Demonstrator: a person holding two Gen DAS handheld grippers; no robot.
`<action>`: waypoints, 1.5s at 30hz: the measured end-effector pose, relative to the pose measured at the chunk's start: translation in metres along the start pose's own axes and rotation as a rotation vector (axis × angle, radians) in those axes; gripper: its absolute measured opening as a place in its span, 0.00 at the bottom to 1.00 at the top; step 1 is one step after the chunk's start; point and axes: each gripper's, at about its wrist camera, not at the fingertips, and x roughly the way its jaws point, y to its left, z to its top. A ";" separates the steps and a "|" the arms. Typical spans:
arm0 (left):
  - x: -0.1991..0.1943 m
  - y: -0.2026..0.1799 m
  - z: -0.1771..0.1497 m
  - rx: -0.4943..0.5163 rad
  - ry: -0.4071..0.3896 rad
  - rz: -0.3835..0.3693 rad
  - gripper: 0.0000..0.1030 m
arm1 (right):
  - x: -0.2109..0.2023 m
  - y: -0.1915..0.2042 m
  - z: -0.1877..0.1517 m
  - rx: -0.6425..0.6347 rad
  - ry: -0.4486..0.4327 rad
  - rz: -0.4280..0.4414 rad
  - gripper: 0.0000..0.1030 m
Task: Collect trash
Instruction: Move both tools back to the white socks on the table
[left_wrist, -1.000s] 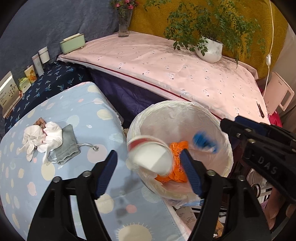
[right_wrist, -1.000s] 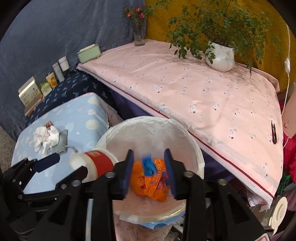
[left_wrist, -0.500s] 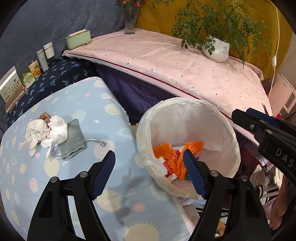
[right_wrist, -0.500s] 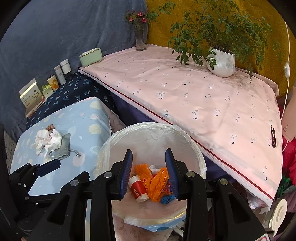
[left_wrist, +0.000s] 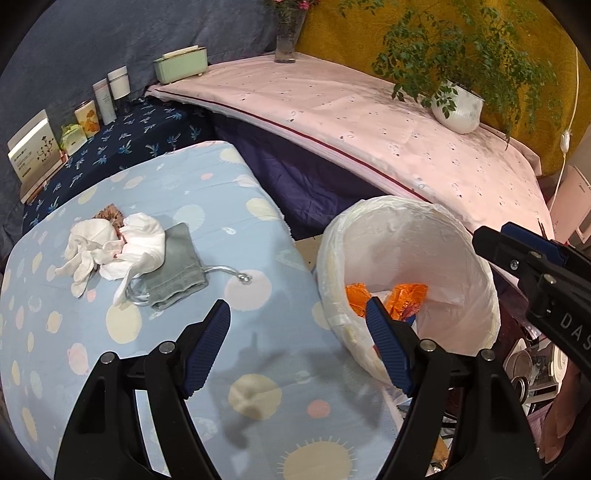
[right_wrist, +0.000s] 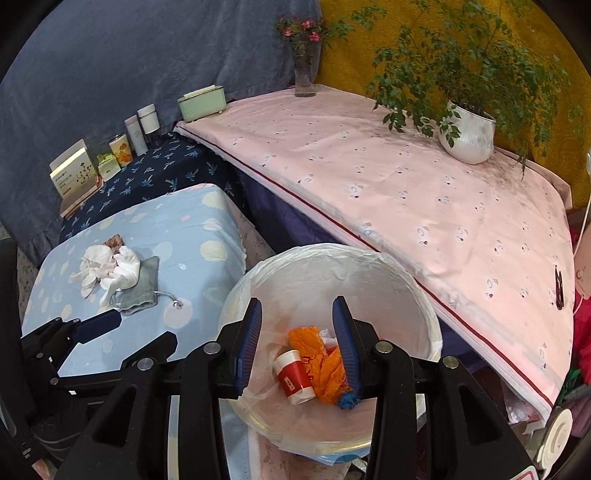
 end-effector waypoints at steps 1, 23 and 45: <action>0.000 0.004 0.000 -0.006 0.000 0.002 0.70 | 0.001 0.003 0.000 -0.005 0.001 0.003 0.38; 0.003 0.123 -0.010 -0.186 0.018 0.104 0.70 | 0.026 0.105 0.007 -0.132 0.049 0.109 0.38; 0.018 0.255 0.003 -0.338 0.014 0.187 0.85 | 0.113 0.225 0.014 -0.174 0.155 0.244 0.45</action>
